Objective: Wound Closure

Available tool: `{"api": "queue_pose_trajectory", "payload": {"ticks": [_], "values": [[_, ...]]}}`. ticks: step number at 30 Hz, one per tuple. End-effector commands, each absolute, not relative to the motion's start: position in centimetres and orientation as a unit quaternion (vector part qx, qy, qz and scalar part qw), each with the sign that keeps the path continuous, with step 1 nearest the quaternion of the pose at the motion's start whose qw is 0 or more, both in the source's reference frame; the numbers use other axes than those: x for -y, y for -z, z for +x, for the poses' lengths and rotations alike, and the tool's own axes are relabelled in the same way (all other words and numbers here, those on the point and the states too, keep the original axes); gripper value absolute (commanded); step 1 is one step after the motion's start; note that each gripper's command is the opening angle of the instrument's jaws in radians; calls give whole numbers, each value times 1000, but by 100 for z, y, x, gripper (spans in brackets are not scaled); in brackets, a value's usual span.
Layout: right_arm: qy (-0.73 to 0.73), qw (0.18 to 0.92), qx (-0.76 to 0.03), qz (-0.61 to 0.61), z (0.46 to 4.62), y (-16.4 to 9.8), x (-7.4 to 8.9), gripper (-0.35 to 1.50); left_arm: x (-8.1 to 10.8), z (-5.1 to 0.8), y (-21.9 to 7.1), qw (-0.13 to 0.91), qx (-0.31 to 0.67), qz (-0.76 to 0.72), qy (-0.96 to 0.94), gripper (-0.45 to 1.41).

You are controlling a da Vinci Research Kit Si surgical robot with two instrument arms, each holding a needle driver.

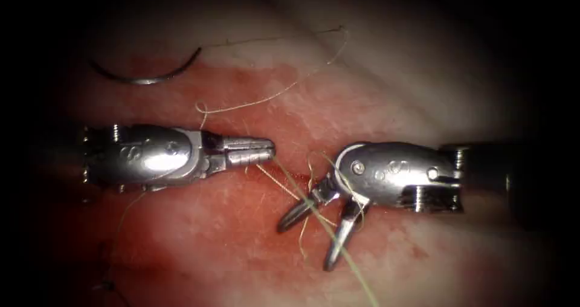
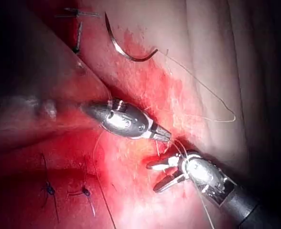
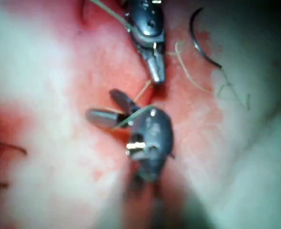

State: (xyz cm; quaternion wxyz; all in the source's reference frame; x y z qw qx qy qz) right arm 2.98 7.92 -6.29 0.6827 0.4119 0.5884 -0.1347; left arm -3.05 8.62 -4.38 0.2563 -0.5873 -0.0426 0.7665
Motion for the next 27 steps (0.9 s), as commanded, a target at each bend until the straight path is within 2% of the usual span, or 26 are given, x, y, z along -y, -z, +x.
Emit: {"api": "queue_pose_trajectory", "payload": {"ticks": [1, 5, 9, 12, 13, 14, 27], "values": [[142, 687, -584, 409, 306, 622, -789, 69, -858, -310, 434, 257, 43, -587, -766, -35], [150, 693, -574, 409, 307, 619, -782, 68, -857, -311, 437, 257, 45, -588, -766, -35], [162, 711, -551, 407, 310, 616, -776, 57, -857, -311, 438, 257, 46, -588, -766, -35], [167, 719, -539, 405, 310, 615, -776, 32, -856, -309, 439, 257, 46, -588, -766, -35], [172, 718, -535, 410, 310, 615, -776, 5, -855, -309, 440, 256, 46, -588, -766, -35], [177, 718, -530, 414, 310, 615, -776, -35, -855, -309, 440, 256, 46, -588, -765, -35], [151, 725, -530, 413, 296, 606, -798, -35, -803, -310, 484, 228, 71, -585, -775, -35]]}}
